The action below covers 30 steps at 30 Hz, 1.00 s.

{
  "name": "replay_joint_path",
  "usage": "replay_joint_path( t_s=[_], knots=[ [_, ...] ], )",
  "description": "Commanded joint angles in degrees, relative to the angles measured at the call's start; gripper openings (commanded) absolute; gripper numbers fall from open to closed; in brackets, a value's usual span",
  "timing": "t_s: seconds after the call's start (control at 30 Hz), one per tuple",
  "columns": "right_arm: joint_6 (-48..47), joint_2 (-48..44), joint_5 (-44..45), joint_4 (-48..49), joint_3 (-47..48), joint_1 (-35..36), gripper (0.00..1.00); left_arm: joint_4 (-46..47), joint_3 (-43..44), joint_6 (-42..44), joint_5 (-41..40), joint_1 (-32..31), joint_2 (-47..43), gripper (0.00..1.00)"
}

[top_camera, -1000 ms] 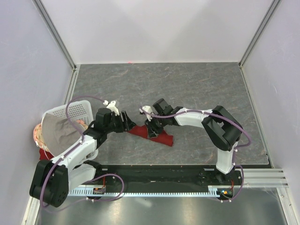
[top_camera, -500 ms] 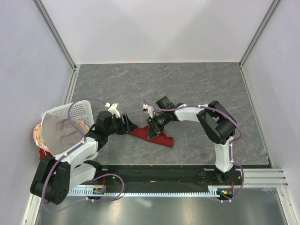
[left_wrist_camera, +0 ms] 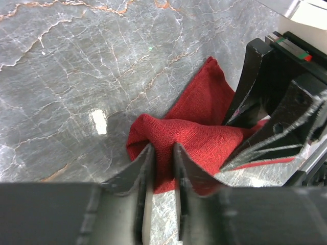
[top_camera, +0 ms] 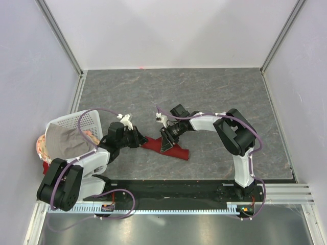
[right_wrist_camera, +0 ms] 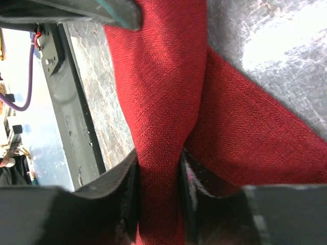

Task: Fold the napkin, place the utensils inside, and roll it up
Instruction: Roll the napkin with the utensil

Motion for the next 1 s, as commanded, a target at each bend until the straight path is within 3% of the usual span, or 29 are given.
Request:
replay_joint_path(
  t_s=[0.0, 0.2, 0.4, 0.67, 0.8, 0.97],
  knots=[
    [-1.4, -1.5, 6.8, -3.2, 0.9, 0.0, 0.48, 2.7, 0.4, -0.5, 1.1, -0.2, 1.6, 0.16],
    [-2.7, -14.1, 17.8, -3.2, -1.2, 0.6, 0.64, -4.0, 4.1, 1.3, 0.6, -0.2, 3.1, 0.1],
    [-9.2, -23.1, 35.3, -1.9, -5.0, 8.7, 0.7, -11.7, 9.5, 0.9, 0.9, -0.2, 5.9, 0.08],
    [-12.4, -23.4, 55.8, 2.6, -9.2, 19.5, 0.73, -20.6, 14.8, 1.1, 1.5, -0.2, 8.7, 0.09],
    [-13.5, -22.2, 60.4, 6.1, -11.0, 22.5, 0.75, -21.5, 15.8, 1.3, 1.7, -0.2, 9.3, 0.1],
    [-14.3, -19.7, 59.6, 6.7, -10.8, 23.1, 0.74, -21.6, 16.1, 1.3, 2.1, -0.2, 10.0, 0.1]
  ],
)
